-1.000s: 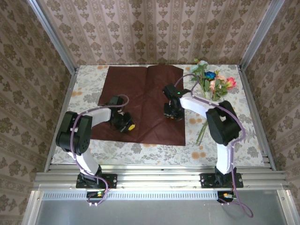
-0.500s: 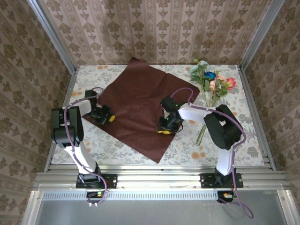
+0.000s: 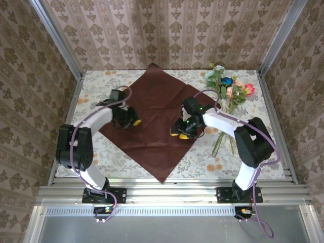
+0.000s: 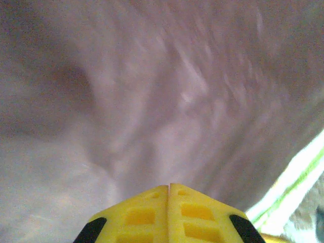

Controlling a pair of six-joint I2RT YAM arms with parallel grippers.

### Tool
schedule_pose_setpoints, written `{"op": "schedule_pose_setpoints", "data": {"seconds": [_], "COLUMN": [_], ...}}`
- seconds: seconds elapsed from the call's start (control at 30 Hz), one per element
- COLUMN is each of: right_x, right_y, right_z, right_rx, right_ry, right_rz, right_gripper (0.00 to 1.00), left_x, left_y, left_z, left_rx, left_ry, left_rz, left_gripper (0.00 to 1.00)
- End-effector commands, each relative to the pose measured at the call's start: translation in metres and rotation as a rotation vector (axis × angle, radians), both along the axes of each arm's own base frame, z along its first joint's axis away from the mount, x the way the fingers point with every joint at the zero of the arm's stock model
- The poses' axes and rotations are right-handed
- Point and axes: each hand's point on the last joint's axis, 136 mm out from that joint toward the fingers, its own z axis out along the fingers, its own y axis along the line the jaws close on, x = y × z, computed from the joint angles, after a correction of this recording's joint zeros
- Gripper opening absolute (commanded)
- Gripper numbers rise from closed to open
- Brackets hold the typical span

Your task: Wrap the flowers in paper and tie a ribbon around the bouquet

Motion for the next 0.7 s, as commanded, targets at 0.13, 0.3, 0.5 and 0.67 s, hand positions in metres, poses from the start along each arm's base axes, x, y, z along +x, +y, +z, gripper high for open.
{"op": "schedule_pose_setpoints", "data": {"seconds": [0.13, 0.3, 0.5, 0.67], "right_x": [0.028, -0.007, -0.054, -0.036], "right_y": [-0.028, -0.021, -0.013, -0.028], "right_z": [-0.048, -0.070, -0.062, -0.011], "right_rx": [-0.198, -0.222, -0.169, -0.175], "right_ry": [0.057, 0.156, 0.196, 0.088], "right_rz": [-0.054, -0.019, 0.010, 0.007], "right_gripper": [0.41, 0.38, 0.41, 0.45], "left_x": [-0.034, -0.049, -0.074, -0.078], "left_y": [-0.041, -0.016, 0.014, 0.016], "left_z": [-0.051, -0.067, -0.068, -0.055], "left_rx": [-0.079, -0.022, -0.008, -0.037], "left_ry": [0.183, 0.215, 0.234, 0.216], "left_rz": [0.012, 0.009, 0.029, 0.034], "left_gripper": [0.00, 0.00, 0.00, 0.00]}}
